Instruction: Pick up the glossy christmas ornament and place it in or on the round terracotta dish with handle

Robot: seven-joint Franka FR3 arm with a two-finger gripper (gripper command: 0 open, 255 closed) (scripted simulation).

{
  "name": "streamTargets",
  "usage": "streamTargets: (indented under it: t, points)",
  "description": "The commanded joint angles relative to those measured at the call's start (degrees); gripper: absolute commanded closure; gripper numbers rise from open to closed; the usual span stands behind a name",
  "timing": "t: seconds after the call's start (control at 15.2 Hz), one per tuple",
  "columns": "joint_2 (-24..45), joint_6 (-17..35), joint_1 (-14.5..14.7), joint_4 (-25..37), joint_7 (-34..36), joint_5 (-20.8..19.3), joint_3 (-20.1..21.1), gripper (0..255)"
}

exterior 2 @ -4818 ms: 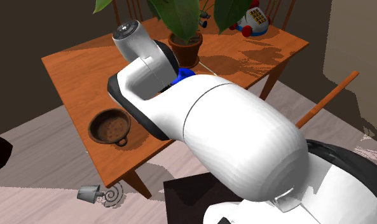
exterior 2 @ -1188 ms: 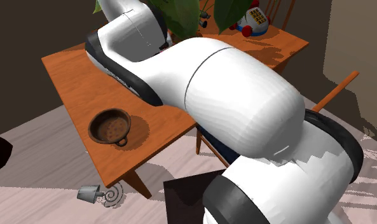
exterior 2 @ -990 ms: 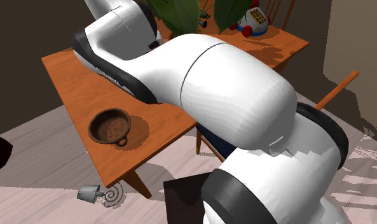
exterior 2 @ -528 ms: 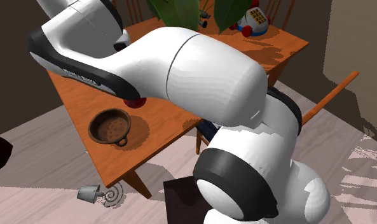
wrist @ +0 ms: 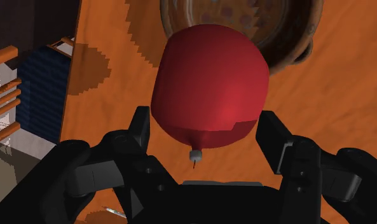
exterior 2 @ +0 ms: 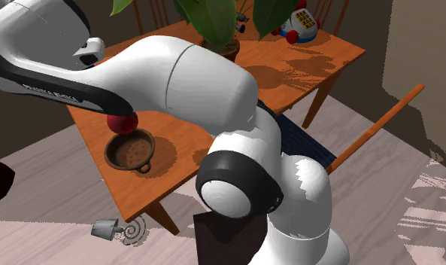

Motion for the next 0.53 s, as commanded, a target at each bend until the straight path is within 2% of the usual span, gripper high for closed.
streamTargets:
  t: [0.0,0.46]
  points:
    - [6.1,-4.7,7.4,9.8,2.1,-3.9,-0.9,255]
    - [3.2,2.7,2.8,-1.0,3.7,-1.4,0.0,255]
